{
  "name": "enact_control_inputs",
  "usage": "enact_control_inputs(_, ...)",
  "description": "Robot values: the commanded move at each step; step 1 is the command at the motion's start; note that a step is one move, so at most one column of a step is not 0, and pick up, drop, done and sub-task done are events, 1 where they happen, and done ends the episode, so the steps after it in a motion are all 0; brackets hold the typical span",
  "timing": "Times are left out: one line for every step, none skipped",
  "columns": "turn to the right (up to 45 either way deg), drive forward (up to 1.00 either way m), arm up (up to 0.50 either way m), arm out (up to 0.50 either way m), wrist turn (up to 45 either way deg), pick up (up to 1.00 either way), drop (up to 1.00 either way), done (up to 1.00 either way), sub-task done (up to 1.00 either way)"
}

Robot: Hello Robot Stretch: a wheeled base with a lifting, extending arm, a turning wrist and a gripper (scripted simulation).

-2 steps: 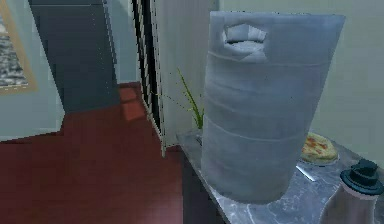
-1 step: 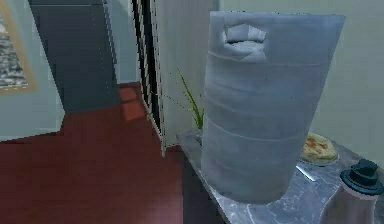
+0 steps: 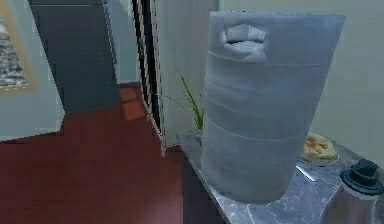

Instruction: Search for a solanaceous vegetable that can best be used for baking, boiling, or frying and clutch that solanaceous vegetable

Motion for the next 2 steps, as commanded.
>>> enact_control_inputs(0.0, 0.0, 0.1, 0.0, 0.0, 0.0, 0.0, 0.0, 0.0)
enact_control_inputs(0.0, 0.0, 0.0, 0.0, 0.0, 0.0, 0.0, 1.0, 0.0)
